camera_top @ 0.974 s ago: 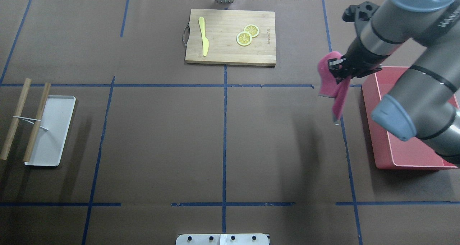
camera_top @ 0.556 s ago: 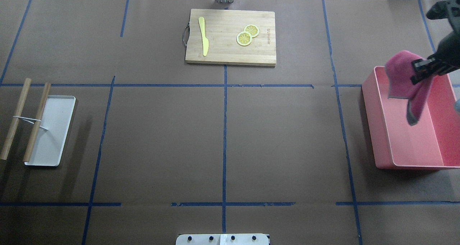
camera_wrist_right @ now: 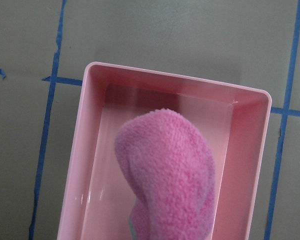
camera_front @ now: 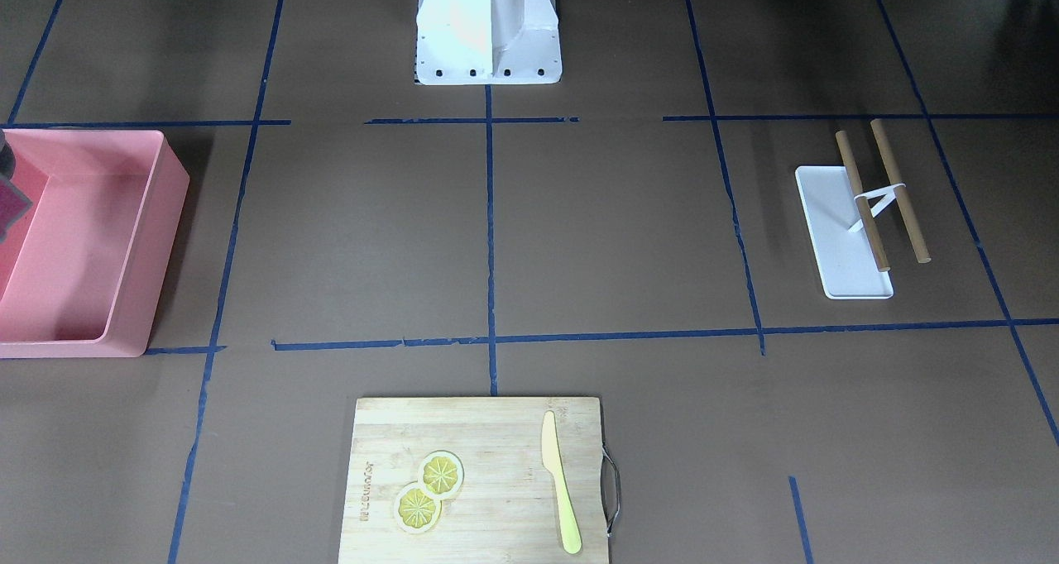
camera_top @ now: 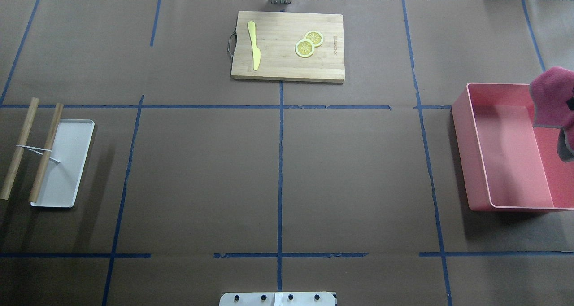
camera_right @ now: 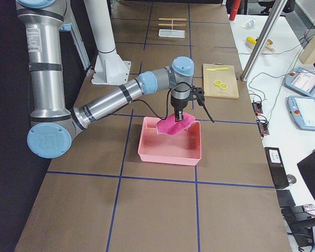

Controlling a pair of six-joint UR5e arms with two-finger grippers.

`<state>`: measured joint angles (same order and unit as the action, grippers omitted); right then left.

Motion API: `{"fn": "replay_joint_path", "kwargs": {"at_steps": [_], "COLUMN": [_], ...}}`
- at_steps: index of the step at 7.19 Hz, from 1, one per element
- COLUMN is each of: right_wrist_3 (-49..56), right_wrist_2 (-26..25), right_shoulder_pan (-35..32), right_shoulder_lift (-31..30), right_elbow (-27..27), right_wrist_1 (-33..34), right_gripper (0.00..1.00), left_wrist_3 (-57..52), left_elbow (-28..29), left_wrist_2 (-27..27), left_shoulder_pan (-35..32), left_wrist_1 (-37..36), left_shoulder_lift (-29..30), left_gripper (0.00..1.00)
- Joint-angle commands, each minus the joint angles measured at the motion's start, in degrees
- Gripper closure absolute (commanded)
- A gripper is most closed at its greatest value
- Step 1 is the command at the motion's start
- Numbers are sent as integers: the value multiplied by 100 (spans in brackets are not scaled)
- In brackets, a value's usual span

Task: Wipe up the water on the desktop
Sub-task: 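Carry the pink cloth into the pink bin with the right gripper and release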

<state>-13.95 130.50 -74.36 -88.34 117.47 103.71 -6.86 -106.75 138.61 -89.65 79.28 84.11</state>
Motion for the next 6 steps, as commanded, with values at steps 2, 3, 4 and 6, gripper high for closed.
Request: {"fn": "replay_joint_path", "kwargs": {"at_steps": [2,3,4,6], "right_wrist_3": [-11,-3,-11,-20], "right_wrist_2": [-15,-24,-24,-24], "right_shoulder_pan": [-8,-8,-8,-8], "right_shoulder_lift": [-26,-17,-8,-8], "right_elbow": [13,-4,-5,-5], "right_wrist_1": [-9,-9,-9,-9], "right_gripper": [0,0,0,0], "left_wrist_3": [9,9,9,9], "left_elbow": [5,5,5,14], "left_wrist_2": [69,70,70,70], "left_shoulder_pan": [0,0,0,0], "left_wrist_1": [0,0,0,0], "left_shoulder_lift": [0,0,0,0], "left_gripper": [0,0,0,0]}}
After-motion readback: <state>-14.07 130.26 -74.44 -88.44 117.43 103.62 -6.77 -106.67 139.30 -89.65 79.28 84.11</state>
